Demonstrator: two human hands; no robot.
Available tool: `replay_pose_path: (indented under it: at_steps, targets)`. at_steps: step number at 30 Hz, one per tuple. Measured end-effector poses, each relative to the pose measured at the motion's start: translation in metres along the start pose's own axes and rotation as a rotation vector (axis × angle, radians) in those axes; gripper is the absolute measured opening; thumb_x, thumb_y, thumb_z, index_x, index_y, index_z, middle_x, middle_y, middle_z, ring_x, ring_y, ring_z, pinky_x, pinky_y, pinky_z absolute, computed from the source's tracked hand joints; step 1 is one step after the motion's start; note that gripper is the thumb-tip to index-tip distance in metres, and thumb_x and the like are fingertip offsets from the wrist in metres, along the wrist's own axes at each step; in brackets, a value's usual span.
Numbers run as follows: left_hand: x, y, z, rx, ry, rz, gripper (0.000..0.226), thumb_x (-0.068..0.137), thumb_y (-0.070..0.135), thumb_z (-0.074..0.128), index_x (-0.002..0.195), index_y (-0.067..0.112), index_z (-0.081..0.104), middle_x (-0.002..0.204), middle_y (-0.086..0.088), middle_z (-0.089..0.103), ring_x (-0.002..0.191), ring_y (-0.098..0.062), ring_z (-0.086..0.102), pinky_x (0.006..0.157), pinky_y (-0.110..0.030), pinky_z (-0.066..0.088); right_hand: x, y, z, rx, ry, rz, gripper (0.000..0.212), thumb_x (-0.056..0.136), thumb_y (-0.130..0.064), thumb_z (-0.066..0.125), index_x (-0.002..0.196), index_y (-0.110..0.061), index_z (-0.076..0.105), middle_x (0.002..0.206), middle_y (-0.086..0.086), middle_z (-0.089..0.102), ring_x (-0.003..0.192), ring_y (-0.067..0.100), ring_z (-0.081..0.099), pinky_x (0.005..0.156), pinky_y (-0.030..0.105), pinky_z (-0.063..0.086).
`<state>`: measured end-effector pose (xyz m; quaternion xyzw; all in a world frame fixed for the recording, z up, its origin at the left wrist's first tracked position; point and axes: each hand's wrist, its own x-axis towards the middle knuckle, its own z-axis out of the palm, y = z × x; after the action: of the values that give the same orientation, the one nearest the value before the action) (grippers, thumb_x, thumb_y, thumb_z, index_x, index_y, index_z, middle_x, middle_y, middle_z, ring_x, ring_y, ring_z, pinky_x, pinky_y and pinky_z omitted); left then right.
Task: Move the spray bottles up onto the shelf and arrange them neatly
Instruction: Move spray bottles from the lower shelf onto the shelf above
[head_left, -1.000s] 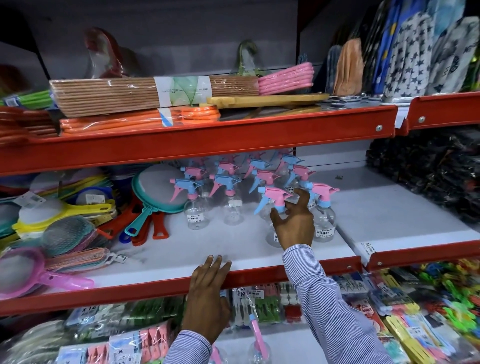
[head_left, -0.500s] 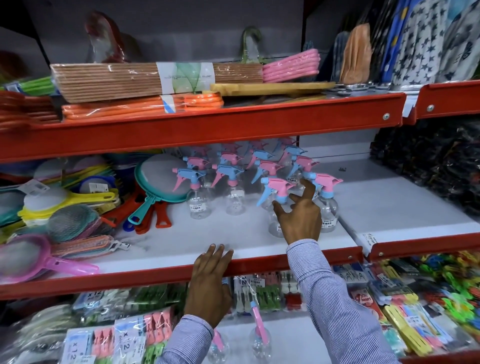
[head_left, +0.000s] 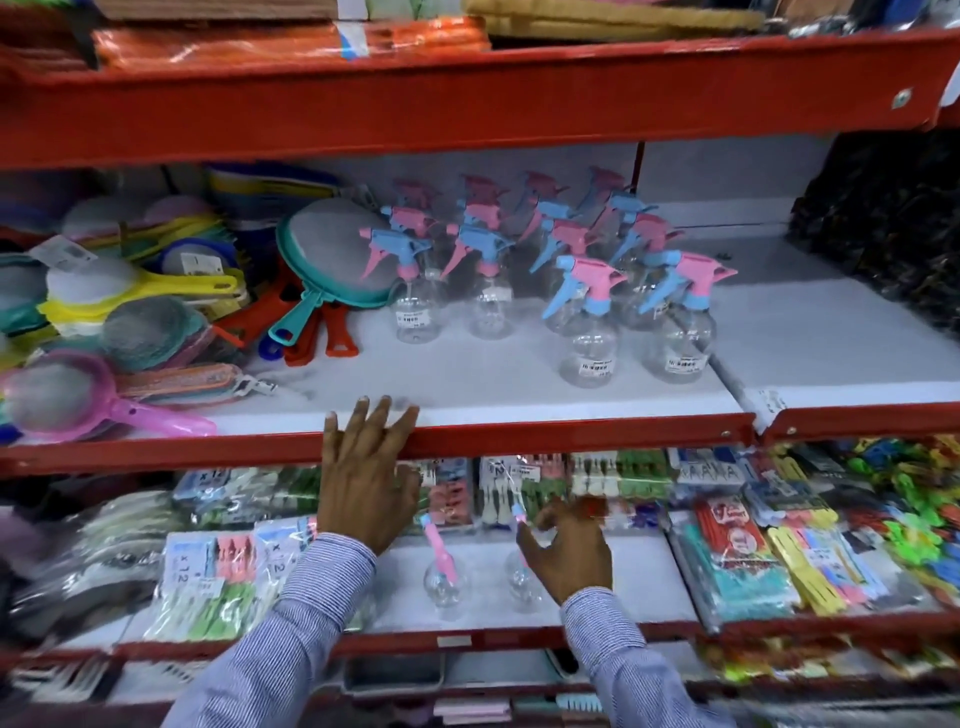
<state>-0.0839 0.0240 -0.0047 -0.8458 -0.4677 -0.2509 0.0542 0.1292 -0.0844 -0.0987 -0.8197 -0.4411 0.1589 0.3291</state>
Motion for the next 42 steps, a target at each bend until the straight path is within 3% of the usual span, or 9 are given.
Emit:
replay_pose_path:
  at_steps: [4, 6, 11, 17, 20, 25, 31, 35, 42]
  targets:
    - [-0.001, -0.002, -0.006, -0.020, -0.019, 0.013, 0.066, 0.076, 0.033, 0.039, 0.142, 0.027, 0.039, 0.151, -0.010, 0.040, 0.143, -0.029, 0.027, 0.118, -0.055, 0.013, 0.002, -0.003, 0.023, -0.125, -0.129, 0.096, 0.052, 0.071, -0.050, 0.072, 0.111, -0.019, 0.055, 0.106, 0.006, 0.071, 0.101, 0.029, 0.067, 0.076, 0.032, 0.050]
    - [0.000, -0.001, -0.008, -0.025, -0.032, 0.018, 0.067, 0.076, 0.030, 0.042, 0.142, 0.027, 0.038, 0.151, -0.009, 0.040, 0.143, -0.029, 0.027, 0.118, -0.056, 0.013, 0.007, -0.004, 0.028, -0.166, -0.226, 0.121, 0.052, 0.073, -0.039, 0.074, 0.116, -0.017, 0.054, 0.107, 0.008, 0.071, 0.102, 0.029, 0.067, 0.075, 0.029, 0.048]
    - [0.001, -0.009, -0.011, -0.044, -0.042, 0.041, 0.070, 0.075, 0.026, 0.049, 0.144, 0.030, 0.035, 0.152, -0.006, 0.040, 0.144, -0.025, 0.026, 0.121, -0.049, 0.007, 0.006, -0.018, 0.017, -0.173, -0.198, 0.116, 0.039, 0.069, -0.019, 0.076, 0.105, -0.011, 0.064, 0.103, 0.012, 0.072, 0.092, 0.030, 0.068, 0.075, 0.031, 0.056]
    - [0.003, -0.016, -0.009, -0.061, -0.044, 0.069, 0.071, 0.076, 0.023, 0.054, 0.144, 0.031, 0.035, 0.149, -0.003, 0.044, 0.142, -0.022, 0.030, 0.120, -0.047, 0.013, -0.021, -0.077, -0.068, -0.117, -0.158, -0.024, 0.026, 0.061, -0.023, 0.077, 0.085, -0.014, 0.072, 0.082, 0.006, 0.071, 0.068, 0.021, 0.062, 0.057, 0.024, 0.048]
    - [0.002, -0.017, -0.007, -0.069, -0.032, 0.071, 0.072, 0.076, 0.021, 0.060, 0.143, 0.031, 0.037, 0.148, -0.002, 0.045, 0.141, -0.021, 0.032, 0.120, -0.047, 0.016, -0.039, -0.116, -0.124, -0.026, -0.120, -0.106, 0.025, 0.062, -0.025, 0.081, 0.084, -0.015, 0.073, 0.078, 0.001, 0.074, 0.066, 0.014, 0.067, 0.055, 0.023, 0.050]
    - [0.004, -0.017, -0.007, -0.091, -0.045, 0.053, 0.070, 0.075, 0.023, 0.060, 0.141, 0.032, 0.039, 0.149, -0.001, 0.045, 0.141, -0.020, 0.033, 0.119, -0.045, 0.017, -0.022, -0.174, -0.175, 0.166, 0.095, -0.263, 0.024, 0.064, -0.027, 0.088, 0.079, -0.021, 0.070, 0.069, -0.009, 0.069, 0.052, -0.004, 0.059, 0.050, 0.008, 0.041]
    - [-0.001, -0.016, -0.009, -0.085, -0.045, 0.065, 0.071, 0.074, 0.022, 0.061, 0.141, 0.031, 0.040, 0.149, -0.003, 0.044, 0.141, -0.021, 0.033, 0.119, -0.042, 0.017, 0.056, -0.211, -0.157, 0.181, 0.345, -0.290, 0.024, 0.067, -0.028, 0.083, 0.080, -0.011, 0.074, 0.070, 0.003, 0.067, 0.052, 0.006, 0.054, 0.044, 0.007, 0.034]
    - [-0.002, -0.015, -0.010, -0.100, -0.043, 0.054, 0.074, 0.071, 0.019, 0.066, 0.140, 0.031, 0.041, 0.148, -0.003, 0.045, 0.140, -0.022, 0.035, 0.118, -0.046, 0.022, 0.093, -0.208, -0.124, 0.163, 0.379, -0.250, 0.028, 0.067, -0.027, 0.082, 0.085, -0.007, 0.075, 0.082, 0.012, 0.076, 0.071, 0.024, 0.069, 0.066, 0.020, 0.046]
    - [-0.002, -0.014, -0.010, -0.147, -0.033, 0.041, 0.077, 0.067, 0.018, 0.063, 0.140, 0.032, 0.040, 0.150, -0.003, 0.043, 0.142, -0.023, 0.031, 0.117, -0.048, 0.022, 0.103, -0.205, -0.099, 0.165, 0.412, -0.236, 0.027, 0.073, -0.033, 0.076, 0.088, -0.011, 0.073, 0.085, 0.013, 0.076, 0.076, 0.032, 0.070, 0.072, 0.031, 0.056]
